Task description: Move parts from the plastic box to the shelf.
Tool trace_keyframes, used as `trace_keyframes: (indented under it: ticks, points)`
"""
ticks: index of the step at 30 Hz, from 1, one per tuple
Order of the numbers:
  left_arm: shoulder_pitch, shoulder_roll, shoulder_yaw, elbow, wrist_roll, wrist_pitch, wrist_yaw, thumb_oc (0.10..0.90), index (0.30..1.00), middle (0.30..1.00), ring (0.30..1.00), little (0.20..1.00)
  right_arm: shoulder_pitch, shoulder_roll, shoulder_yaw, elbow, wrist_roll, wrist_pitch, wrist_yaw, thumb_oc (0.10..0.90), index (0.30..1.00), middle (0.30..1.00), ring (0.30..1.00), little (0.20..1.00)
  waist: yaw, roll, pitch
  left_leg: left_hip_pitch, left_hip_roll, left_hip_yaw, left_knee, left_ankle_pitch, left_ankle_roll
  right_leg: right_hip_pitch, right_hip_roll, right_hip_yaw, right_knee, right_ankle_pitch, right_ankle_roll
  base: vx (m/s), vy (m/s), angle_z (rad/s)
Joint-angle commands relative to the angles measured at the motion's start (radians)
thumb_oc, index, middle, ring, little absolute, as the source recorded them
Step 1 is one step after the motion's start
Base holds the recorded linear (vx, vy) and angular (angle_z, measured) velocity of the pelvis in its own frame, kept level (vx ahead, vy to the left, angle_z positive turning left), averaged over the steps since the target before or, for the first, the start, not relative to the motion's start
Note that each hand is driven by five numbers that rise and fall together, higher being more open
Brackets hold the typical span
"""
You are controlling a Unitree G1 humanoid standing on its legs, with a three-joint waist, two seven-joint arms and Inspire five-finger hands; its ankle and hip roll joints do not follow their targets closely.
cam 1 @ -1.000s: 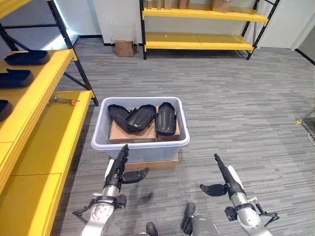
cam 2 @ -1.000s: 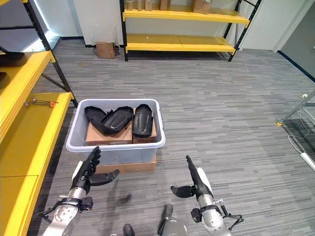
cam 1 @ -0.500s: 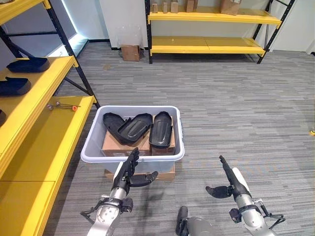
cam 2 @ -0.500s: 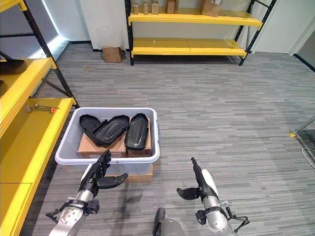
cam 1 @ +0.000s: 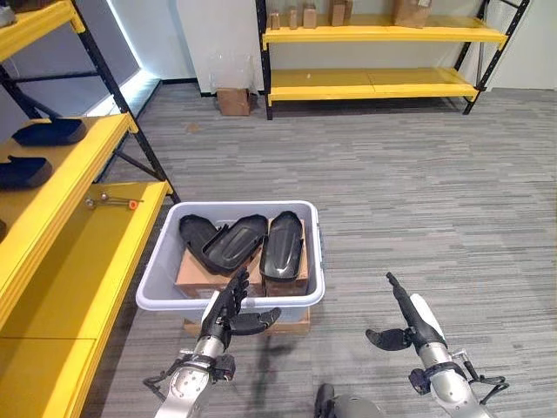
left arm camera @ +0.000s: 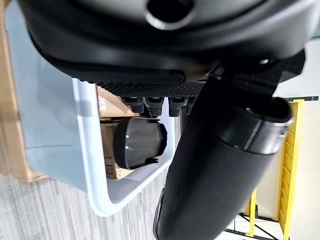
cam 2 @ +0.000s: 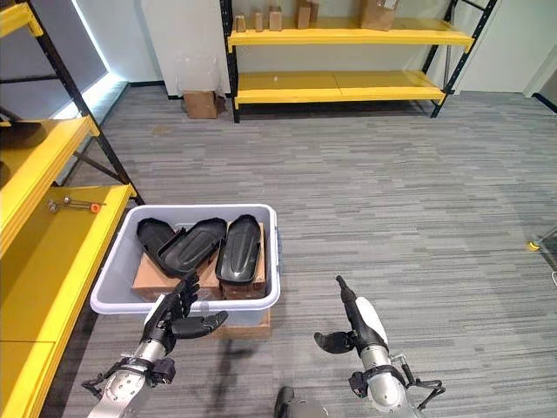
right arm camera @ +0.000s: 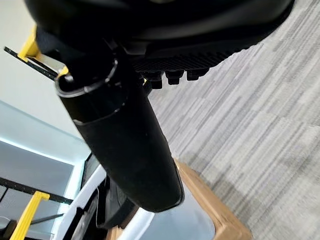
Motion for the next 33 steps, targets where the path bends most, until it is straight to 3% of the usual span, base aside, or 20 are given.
trace_keyframes:
  ticks: [1, 3, 4, 6, 8, 9, 10, 12, 13, 14, 15, 19, 26, 28, 33]
  points:
    - [-0.064, -0.002, 0.051, -0.054, -0.012, -0.126, 0.017, 0.900, 1.000, 1.000, 1.000, 1.000, -0.037, -0.043, 0.000, -0.109, -0.014, -0.101, -0.061, 0.900, 1.000, 1.000, 1.000, 1.000, -0.031, -0.034, -0.027, 0.017, -0.104, 0.050, 0.219, 0.107, -0.019, 0.116, 0.057, 0.003, -0.178, 0.032, -0.009, 0.13, -0.133, -0.09]
    - [-0.074, -0.006, 0.056, -0.040, -0.022, -0.134, 0.016, 0.900, 1.000, 1.000, 1.000, 1.000, -0.032, -0.053, -0.001, -0.112, -0.011, -0.109, -0.055, 0.900, 1.000, 1.000, 1.000, 1.000, -0.036, -0.035, -0.034, 0.005, -0.084, 0.055, 0.309, 0.164, -0.051, 0.123, 0.074, 0.007, -0.178, 0.006, -0.036, 0.15, -0.188, -0.12]
    - [-0.080, -0.009, 0.058, -0.041, -0.018, -0.138, 0.022, 0.900, 1.000, 1.000, 1.000, 1.000, -0.029, -0.061, -0.002, -0.119, -0.012, -0.114, -0.048, 0.900, 1.000, 1.000, 1.000, 1.000, -0.031, -0.048, -0.030, -0.053, -0.074, 0.040, 0.486, 0.212, -0.076, 0.141, 0.082, 0.022, -0.186, -0.007, -0.060, 0.14, -0.204, -0.09]
    - [-0.084, -0.011, 0.064, -0.047, -0.018, -0.130, 0.029, 0.900, 1.000, 1.000, 1.000, 1.000, -0.028, -0.069, -0.002, -0.122, -0.011, -0.113, -0.044, 0.900, 1.000, 1.000, 1.000, 1.000, -0.019, -0.058, -0.014, -0.153, -0.080, 0.016, 0.645, 0.183, -0.066, 0.157, 0.080, 0.043, -0.187, -0.008, -0.067, 0.13, -0.125, -0.17]
    - [-0.088, -0.014, 0.070, -0.046, -0.014, -0.127, 0.035, 0.900, 1.000, 1.000, 1.000, 1.000, -0.028, -0.077, -0.004, -0.119, -0.004, -0.119, -0.035, 0.900, 1.000, 1.000, 1.000, 1.000, -0.007, -0.062, 0.007, -0.223, -0.085, 0.000, 0.669, 0.147, -0.041, 0.171, 0.077, 0.069, -0.182, -0.005, -0.059, 0.10, 0.002, -0.42]
    - [-0.086, -0.014, 0.073, -0.046, -0.013, -0.127, 0.036, 0.900, 1.000, 1.000, 1.000, 1.000, -0.028, -0.078, -0.006, -0.117, -0.002, -0.122, -0.031, 0.900, 1.000, 1.000, 1.000, 1.000, -0.004, -0.062, 0.011, -0.234, -0.083, 0.000, 0.650, 0.137, -0.034, 0.176, 0.076, 0.075, -0.181, -0.004, -0.054, 0.06, 0.116, -0.30]
    - [-0.079, -0.010, 0.081, -0.054, -0.017, -0.127, 0.044, 0.900, 1.000, 1.000, 1.000, 1.000, -0.033, -0.079, -0.008, -0.117, -0.001, -0.127, -0.017, 0.900, 1.000, 1.000, 1.000, 1.000, 0.003, -0.075, 0.026, -0.262, -0.085, 0.016, 0.521, 0.132, 0.009, 0.179, 0.057, 0.090, -0.184, 0.020, -0.041, 0.06, 0.141, -0.20]
    - [-0.067, -0.003, 0.089, -0.070, -0.022, -0.123, 0.058, 0.900, 1.000, 1.000, 1.000, 1.000, -0.043, -0.080, -0.006, -0.113, -0.001, -0.131, -0.002, 0.900, 1.000, 1.000, 1.000, 1.000, 0.013, -0.079, 0.047, -0.271, -0.084, 0.004, 0.382, 0.115, 0.031, 0.194, 0.053, 0.140, -0.185, 0.028, -0.024, 0.12, 0.224, -0.23]
    - [-0.056, -0.001, 0.093, -0.081, -0.024, -0.118, 0.074, 0.900, 1.000, 1.000, 1.000, 1.000, -0.052, -0.080, 0.001, -0.109, -0.002, -0.132, 0.008, 0.900, 1.000, 1.000, 1.000, 1.000, 0.026, -0.078, 0.059, -0.277, -0.101, -0.037, 0.235, 0.111, 0.039, 0.212, 0.051, 0.186, -0.194, 0.041, -0.004, 0.24, 0.335, -0.43]
    - [-0.033, 0.003, 0.106, -0.093, -0.026, -0.112, 0.063, 0.900, 1.000, 1.000, 1.000, 1.000, -0.053, -0.078, 0.005, -0.107, -0.005, -0.132, 0.013, 0.900, 1.000, 1.000, 1.000, 1.000, 0.046, -0.076, 0.068, -0.299, -0.085, -0.115, 0.089, 0.173, 0.018, 0.243, 0.052, 0.246, -0.223, 0.055, 0.016, 0.22, 0.301, -0.75]
    - [-0.027, 0.003, 0.114, -0.092, -0.028, -0.111, 0.051, 0.900, 1.000, 1.000, 1.000, 1.000, -0.048, -0.077, 0.002, -0.103, -0.006, -0.137, 0.015, 0.900, 1.000, 1.000, 1.000, 1.000, 0.049, -0.072, 0.066, -0.310, -0.071, -0.120, 0.049, 0.196, 0.008, 0.251, 0.051, 0.257, -0.230, 0.056, 0.022, 0.18, 0.236, -1.02]
    - [-0.034, -0.002, 0.120, -0.070, -0.030, -0.103, 0.002, 0.900, 1.000, 1.000, 1.000, 1.000, -0.018, -0.072, -0.010, -0.106, -0.012, -0.140, -0.007, 0.900, 1.000, 1.000, 1.000, 1.000, 0.034, -0.061, 0.042, -0.238, -0.048, -0.035, -0.106, 0.188, 0.003, 0.266, 0.024, 0.223, -0.255, 0.060, 0.050, 0.09, 0.195, -0.49]
    - [-0.052, 0.010, 0.089, -0.057, -0.016, -0.131, -0.003, 0.900, 1.000, 1.000, 1.000, 1.000, 0.016, -0.045, -0.032, -0.106, -0.003, -0.161, -0.008, 0.900, 1.000, 1.000, 1.000, 1.000, 0.013, -0.044, 0.026, -0.106, -0.078, -0.037, -0.247, 0.193, 0.017, 0.250, -0.006, 0.202, -0.235, 0.080, 0.088, 0.09, 0.161, 0.14]
    - [-0.052, 0.019, 0.091, -0.070, -0.014, -0.129, 0.002, 0.900, 1.000, 1.000, 1.000, 1.000, 0.016, -0.030, -0.033, -0.111, 0.065, -0.177, 0.041, 0.900, 1.000, 1.000, 1.000, 1.000, 0.015, -0.044, 0.024, -0.091, -0.087, -0.033, -0.256, 0.184, 0.024, 0.244, -0.016, 0.193, -0.238, 0.090, 0.099, 0.04, 0.081, 0.19]
    - [-0.049, 0.032, 0.108, -0.088, -0.009, -0.105, 0.000, 0.900, 1.000, 1.000, 1.000, 1.000, 0.008, 0.011, -0.019, -0.126, 0.239, -0.131, 0.177, 0.900, 1.000, 1.000, 1.000, 1.000, 0.032, -0.054, 0.020, -0.082, -0.100, -0.021, -0.256, 0.168, 0.037, 0.247, -0.029, 0.169, -0.243, 0.096, 0.106, 0.03, 0.028, 0.11]
